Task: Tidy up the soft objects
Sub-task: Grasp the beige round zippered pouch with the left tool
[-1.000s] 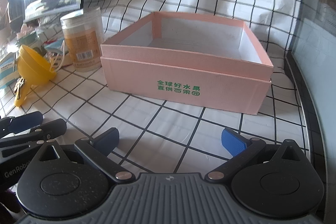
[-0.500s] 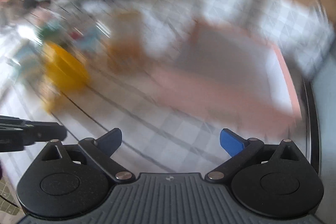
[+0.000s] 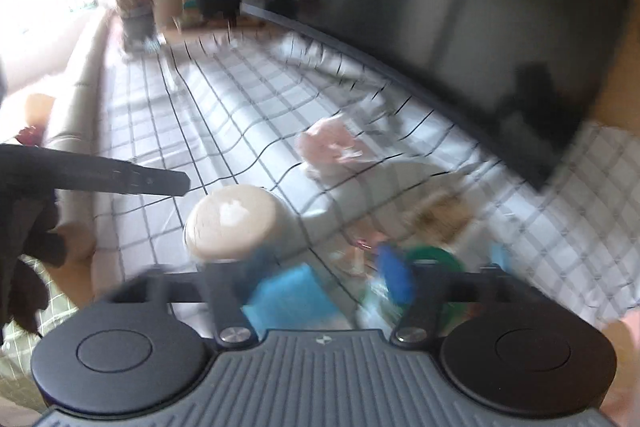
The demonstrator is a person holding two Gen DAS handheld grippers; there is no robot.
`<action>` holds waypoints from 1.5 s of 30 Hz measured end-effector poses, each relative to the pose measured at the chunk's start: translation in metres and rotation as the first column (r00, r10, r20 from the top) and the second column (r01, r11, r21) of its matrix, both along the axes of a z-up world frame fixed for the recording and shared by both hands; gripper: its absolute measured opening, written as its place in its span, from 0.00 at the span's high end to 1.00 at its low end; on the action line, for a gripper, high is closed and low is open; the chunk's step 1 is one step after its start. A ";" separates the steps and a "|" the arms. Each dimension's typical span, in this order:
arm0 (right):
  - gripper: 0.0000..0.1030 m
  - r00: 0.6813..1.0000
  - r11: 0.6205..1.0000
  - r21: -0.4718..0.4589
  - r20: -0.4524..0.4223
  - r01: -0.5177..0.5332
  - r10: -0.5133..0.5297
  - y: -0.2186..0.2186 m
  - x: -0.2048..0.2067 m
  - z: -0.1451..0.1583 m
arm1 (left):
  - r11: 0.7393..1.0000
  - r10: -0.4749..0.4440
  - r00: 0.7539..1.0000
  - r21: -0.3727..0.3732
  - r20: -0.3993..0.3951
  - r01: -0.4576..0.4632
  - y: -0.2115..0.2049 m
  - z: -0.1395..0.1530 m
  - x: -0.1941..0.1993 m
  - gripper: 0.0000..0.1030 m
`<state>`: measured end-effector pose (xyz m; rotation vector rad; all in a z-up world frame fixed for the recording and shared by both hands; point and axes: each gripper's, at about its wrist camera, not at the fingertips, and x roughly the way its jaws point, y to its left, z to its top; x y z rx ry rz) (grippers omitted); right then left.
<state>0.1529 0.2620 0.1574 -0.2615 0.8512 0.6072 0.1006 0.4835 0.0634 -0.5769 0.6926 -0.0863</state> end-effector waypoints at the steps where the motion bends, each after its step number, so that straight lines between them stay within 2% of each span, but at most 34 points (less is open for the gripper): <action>1: 0.63 1.000 1.000 -0.016 -0.008 0.011 -0.011 0.011 0.007 -0.006 | 0.999 0.008 1.000 -0.038 -0.024 -0.009 0.010 -0.007 0.006 0.81; 7: 0.66 0.999 0.992 -0.123 -0.033 0.013 -0.017 0.035 0.021 -0.036 | 0.986 -0.029 0.994 -0.164 -0.106 0.012 0.033 -0.044 0.028 0.80; 10: 0.66 0.999 0.991 -0.131 -0.031 0.009 -0.014 0.034 0.020 -0.042 | 0.961 -0.072 0.992 -0.275 -0.104 0.041 0.038 -0.058 0.038 0.71; 13: 0.66 1.000 0.990 -0.141 -0.023 -0.003 0.000 0.035 0.020 -0.042 | 0.955 -0.081 0.992 -0.293 -0.097 0.050 0.041 -0.061 0.044 0.70; 14: 0.66 1.000 0.989 -0.144 -0.023 -0.008 0.005 0.036 0.021 -0.043 | 0.954 -0.084 0.990 -0.297 -0.111 0.047 0.041 -0.062 0.046 0.68; 16: 0.67 1.000 0.989 -0.149 -0.021 -0.012 0.009 0.037 0.022 -0.044 | 0.948 -0.083 0.987 -0.317 -0.141 0.035 0.043 -0.064 0.047 0.56; 19: 0.68 0.999 0.990 -0.142 -0.030 -0.021 0.017 0.036 0.021 -0.044 | 0.938 -0.122 0.981 -0.342 -0.154 0.063 0.043 -0.067 0.049 0.56; 20: 0.71 0.999 0.989 -0.143 -0.031 -0.026 0.022 0.037 0.020 -0.045 | 0.927 -0.164 0.973 -0.364 -0.165 0.095 0.039 -0.070 0.051 0.53; 22: 0.75 0.999 0.988 -0.154 -0.031 -0.033 0.028 0.038 0.019 -0.047 | 0.925 -0.199 0.969 -0.356 -0.147 0.136 0.030 -0.070 0.051 0.50; 25: 0.77 0.998 0.989 -0.140 -0.045 -0.048 0.043 0.036 0.020 -0.049 | 0.918 -0.196 0.973 -0.373 -0.125 0.137 0.026 -0.066 0.050 0.51; 28: 0.78 0.995 0.991 -0.116 -0.081 -0.071 0.062 0.035 0.019 -0.055 | 0.925 -0.237 0.968 -0.321 -0.078 0.201 0.016 -0.047 0.045 0.50; 30: 0.78 0.995 0.990 -0.121 -0.079 -0.073 0.064 0.035 0.018 -0.060 | 0.932 -0.262 0.962 -0.278 -0.077 0.231 0.007 -0.039 0.046 0.50; 34: 0.78 0.992 0.993 -0.090 -0.107 -0.071 0.062 0.027 0.018 -0.057 | 0.962 -0.210 0.969 -0.207 -0.134 0.179 -0.003 -0.045 0.058 0.52; 37: 0.77 0.993 0.996 -0.048 -0.097 -0.070 0.066 0.011 0.020 -0.029 | 0.968 -0.192 0.974 -0.185 -0.118 0.168 -0.005 -0.042 0.060 0.52; 39: 0.63 0.995 0.999 -0.006 -0.080 -0.054 0.053 0.000 0.031 -0.004 | 0.972 -0.193 0.975 -0.154 -0.107 0.175 -0.008 -0.035 0.060 0.54; 40: 0.40 0.996 0.999 0.004 -0.076 -0.042 0.042 -0.002 0.039 0.005 | 0.976 -0.186 0.978 -0.133 -0.095 0.173 -0.009 -0.032 0.058 0.55; 41: 0.27 0.997 0.999 0.015 -0.070 -0.028 0.029 -0.004 0.049 0.013 | 0.980 -0.176 0.980 -0.113 -0.092 0.165 -0.008 -0.029 0.055 0.55; 45: 0.27 0.996 1.000 0.013 -0.091 -0.022 0.023 0.015 0.096 0.022 | 0.988 -0.149 0.986 -0.041 -0.080 0.146 -0.009 -0.019 0.043 0.55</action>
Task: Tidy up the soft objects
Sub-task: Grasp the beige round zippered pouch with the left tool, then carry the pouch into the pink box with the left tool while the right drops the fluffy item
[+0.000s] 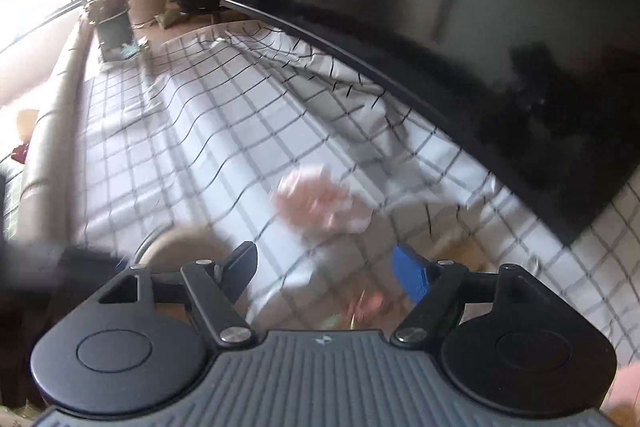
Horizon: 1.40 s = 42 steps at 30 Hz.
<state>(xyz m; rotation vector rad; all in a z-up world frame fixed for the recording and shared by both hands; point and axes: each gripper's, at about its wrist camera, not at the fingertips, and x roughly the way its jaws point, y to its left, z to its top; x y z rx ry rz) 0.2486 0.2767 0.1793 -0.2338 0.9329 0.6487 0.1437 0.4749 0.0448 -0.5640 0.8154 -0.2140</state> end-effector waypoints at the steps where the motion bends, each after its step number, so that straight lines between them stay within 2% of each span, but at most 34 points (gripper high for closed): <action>1: 0.27 1.000 1.000 -0.009 -0.017 0.004 -0.004 0.009 0.014 -0.003 | 1.000 0.005 1.000 0.015 0.003 -0.005 0.001 0.002 -0.004 0.55; 4: 0.28 0.996 1.000 -0.014 -0.087 0.026 -0.027 0.030 0.047 -0.021 | 0.998 0.015 1.000 0.057 0.010 -0.016 0.001 0.006 -0.013 0.55; 6: 0.40 0.992 0.999 -0.026 -0.125 0.029 -0.032 0.041 0.058 -0.033 | 0.996 0.021 1.000 0.084 0.019 -0.022 0.001 0.009 -0.020 0.55; 8: 0.81 0.985 0.999 -0.039 -0.169 0.020 -0.026 0.044 0.059 -0.039 | 0.995 0.023 0.999 0.092 0.024 -0.025 0.002 0.013 -0.025 0.55; 9: 0.84 0.984 1.000 -0.026 -0.177 0.006 -0.010 0.041 0.054 -0.035 | 0.995 0.025 0.999 0.095 0.024 -0.027 0.002 0.015 -0.027 0.55; 13: 0.88 0.989 0.998 0.036 -0.138 -0.051 0.056 0.024 0.026 0.007 | 0.992 0.035 0.999 0.118 0.026 -0.038 0.002 0.027 -0.035 0.55; 19: 0.88 0.995 0.989 0.135 -0.065 -0.069 0.078 -0.041 -0.013 0.085 | 0.986 0.000 1.000 0.165 0.028 -0.005 -0.021 0.055 -0.039 0.55; 23: 0.88 1.000 0.987 0.158 -0.019 -0.020 0.023 -0.097 -0.032 0.119 | 0.977 -0.042 0.998 0.210 0.050 0.031 -0.055 0.083 -0.035 0.55; 29: 0.88 0.991 0.983 0.159 0.081 0.090 -0.104 -0.196 -0.055 0.141 | 0.966 -0.098 0.991 0.247 0.095 0.072 -0.113 0.113 -0.015 0.55; 31: 0.88 0.983 0.975 0.173 0.090 0.141 -0.159 -0.233 -0.061 0.142 | 0.962 -0.119 0.987 0.259 0.107 0.088 -0.136 0.122 -0.009 0.55; 33: 0.88 0.968 0.961 0.181 0.101 0.209 -0.230 -0.270 -0.067 0.140 | 0.959 -0.161 0.980 0.252 0.116 0.128 -0.162 0.131 -0.005 0.55; 37: 0.88 0.913 0.919 0.172 0.146 0.354 -0.380 -0.338 -0.079 0.127 | 0.940 -0.265 0.957 0.254 0.120 0.228 -0.222 0.139 0.006 0.55; 40: 0.88 0.860 0.870 0.163 0.145 0.466 -0.488 -0.388 -0.086 0.113 | 0.919 -0.360 0.927 0.210 0.104 0.333 -0.274 0.138 0.017 0.55; 42: 0.88 0.821 0.828 0.169 0.132 0.534 -0.556 -0.418 -0.088 0.104 | 0.895 -0.425 0.900 0.191 0.095 0.403 -0.313 0.137 0.024 0.55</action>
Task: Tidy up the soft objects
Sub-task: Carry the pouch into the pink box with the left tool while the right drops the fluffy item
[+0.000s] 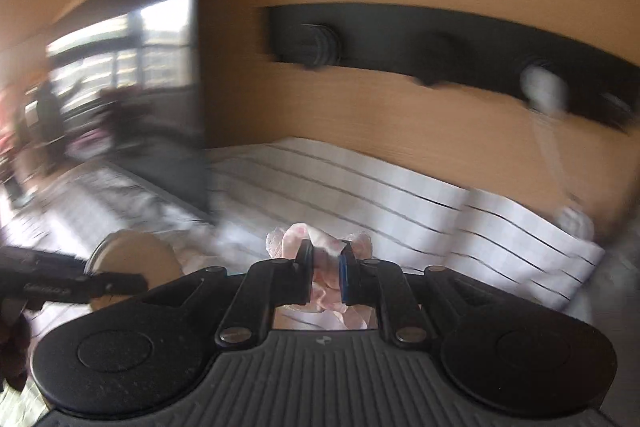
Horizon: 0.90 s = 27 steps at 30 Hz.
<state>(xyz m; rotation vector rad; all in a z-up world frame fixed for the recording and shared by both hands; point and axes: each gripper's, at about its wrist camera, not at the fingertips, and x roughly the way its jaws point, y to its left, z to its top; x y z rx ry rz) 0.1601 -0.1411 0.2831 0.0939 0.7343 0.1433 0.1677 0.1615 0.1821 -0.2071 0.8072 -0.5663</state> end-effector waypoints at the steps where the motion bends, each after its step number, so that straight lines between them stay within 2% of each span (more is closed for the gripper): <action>1: 0.88 0.999 0.999 0.007 -0.003 0.038 -0.038 -0.014 -0.001 -0.005 | 0.999 -0.034 0.999 -0.006 -0.009 0.034 -0.018 -0.001 0.003 0.55; 6: 0.88 0.986 0.986 0.001 0.012 0.167 -0.167 -0.066 -0.006 -0.031 | 0.983 -0.177 0.982 -0.052 -0.070 0.174 -0.115 -0.021 0.024 0.55; 10: 0.88 0.968 0.967 0.039 0.011 0.252 -0.252 -0.094 0.002 -0.057 | 0.951 -0.283 0.950 -0.167 -0.129 0.261 -0.177 -0.053 0.040 0.54; 11: 0.88 0.961 0.965 0.049 0.093 0.256 -0.260 -0.096 0.006 -0.063 | 0.946 -0.306 0.940 -0.164 -0.152 0.281 -0.193 -0.065 0.043 0.54; 12: 0.87 0.959 0.962 0.060 0.080 0.266 -0.270 -0.098 0.012 -0.070 | 0.947 -0.311 0.935 -0.132 -0.169 0.291 -0.204 -0.076 0.045 0.54; 13: 0.87 0.959 0.959 0.071 0.064 0.273 -0.277 -0.100 0.017 -0.077 | 0.954 -0.298 0.938 -0.074 -0.179 0.290 -0.216 -0.086 0.045 0.50; 14: 0.87 0.959 0.958 0.084 0.051 0.274 -0.279 -0.102 0.019 -0.082 | 0.962 -0.271 0.949 -0.021 -0.162 0.271 -0.222 -0.093 0.044 0.49; 16: 0.87 0.963 0.956 0.128 0.027 0.263 -0.268 -0.105 0.027 -0.095 | 0.964 -0.260 0.956 0.018 -0.133 0.265 -0.222 -0.096 0.042 0.50; 17: 0.85 0.961 0.950 0.144 -0.033 0.278 -0.276 -0.106 0.030 -0.100 | 0.966 -0.254 0.961 0.028 -0.112 0.258 -0.220 -0.094 0.041 0.49; 18: 0.81 0.962 0.949 0.161 -0.044 0.272 -0.269 -0.105 0.034 -0.105 | 0.968 -0.245 0.965 0.037 -0.093 0.250 -0.217 -0.091 0.039 0.50; 20: 0.58 0.959 0.944 0.173 -0.070 0.281 -0.273 -0.105 0.043 -0.116 | 0.970 -0.235 0.971 0.056 -0.045 0.237 -0.206 -0.083 0.035 0.50; 21: 0.55 0.955 0.941 0.164 -0.084 0.295 -0.285 -0.105 0.045 -0.119 | 0.971 -0.227 0.974 0.065 -0.023 0.228 -0.200 -0.079 0.032 0.50; 24: 0.53 0.946 0.935 0.156 -0.109 0.320 -0.306 -0.107 0.047 -0.126 | 0.975 -0.216 0.976 0.046 0.006 0.215 -0.179 -0.065 0.026 0.50; 25: 0.53 0.944 0.932 0.157 -0.111 0.327 -0.312 -0.108 0.045 -0.126 | 0.975 -0.218 0.976 0.038 -0.010 0.219 -0.170 -0.061 0.024 0.50; 27: 0.52 0.943 0.932 0.160 -0.119 0.326 -0.310 -0.109 0.039 -0.124 | 0.977 -0.213 0.977 0.036 0.013 0.212 -0.148 -0.052 0.008 0.50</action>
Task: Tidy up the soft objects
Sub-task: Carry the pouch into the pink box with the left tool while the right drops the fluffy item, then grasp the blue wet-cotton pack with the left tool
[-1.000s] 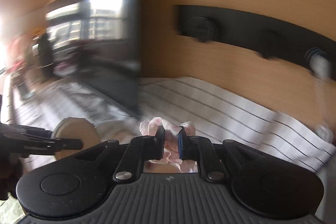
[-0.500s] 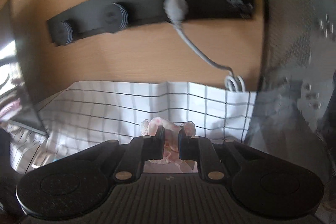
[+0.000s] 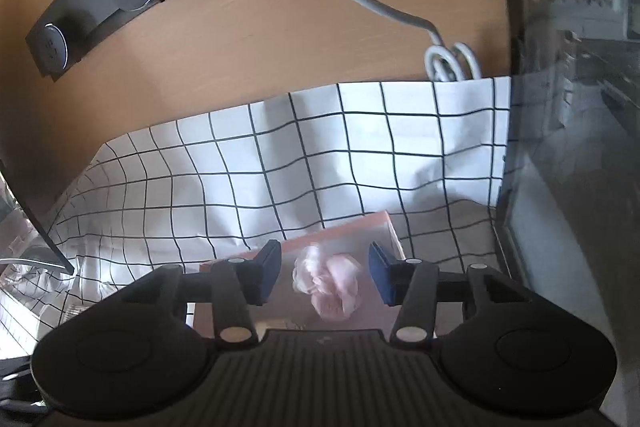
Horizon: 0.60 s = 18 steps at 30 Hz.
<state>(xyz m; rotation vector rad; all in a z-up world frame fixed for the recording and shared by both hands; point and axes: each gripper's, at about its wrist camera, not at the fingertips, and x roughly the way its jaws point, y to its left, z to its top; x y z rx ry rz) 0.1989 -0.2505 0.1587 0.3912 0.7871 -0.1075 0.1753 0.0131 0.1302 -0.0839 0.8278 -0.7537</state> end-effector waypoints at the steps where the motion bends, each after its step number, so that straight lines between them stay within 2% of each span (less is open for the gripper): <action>1: 0.52 1.000 1.000 -0.003 0.000 -0.002 0.002 0.000 -0.003 0.002 | 1.000 0.008 1.000 0.005 0.016 -0.008 0.013 0.003 -0.009 0.50; 2: 0.52 1.000 1.000 -0.009 -0.005 -0.004 0.004 0.002 -0.007 0.003 | 1.000 0.020 0.999 0.016 0.032 -0.021 0.023 0.005 -0.016 0.50; 3: 0.52 0.997 1.000 0.021 -0.079 0.021 -0.019 0.004 -0.012 0.006 | 0.999 0.040 0.998 0.029 0.050 -0.041 0.036 0.006 -0.023 0.50; 6: 0.48 0.997 1.000 0.001 -0.074 0.002 -0.002 0.018 -0.026 0.018 | 0.987 0.148 0.985 0.049 0.091 -0.153 0.084 0.009 -0.043 0.50; 9: 0.41 0.998 0.999 -0.040 -0.056 -0.034 0.032 0.041 -0.037 0.032 | 0.954 0.294 0.951 0.026 0.100 -0.298 0.141 0.010 -0.057 0.50; 11: 0.41 0.997 0.995 -0.062 -0.045 -0.072 0.070 0.061 -0.042 0.039 | 0.916 0.397 0.913 0.023 0.096 -0.401 0.178 0.009 -0.064 0.50; 15: 0.39 0.980 0.977 -0.089 -0.041 -0.196 0.193 0.109 -0.051 0.046 | 0.804 0.591 0.803 0.023 0.077 -0.594 0.248 0.003 -0.079 0.50; 17: 0.39 0.966 0.961 -0.098 -0.054 -0.258 0.254 0.135 -0.056 0.046 | 0.749 0.660 0.749 0.029 0.060 -0.662 0.279 -0.002 -0.085 0.50; 18: 0.38 0.959 0.954 -0.100 -0.059 -0.283 0.278 0.145 -0.058 0.045 | 0.732 0.678 0.733 0.035 0.054 -0.680 0.290 -0.003 -0.088 0.50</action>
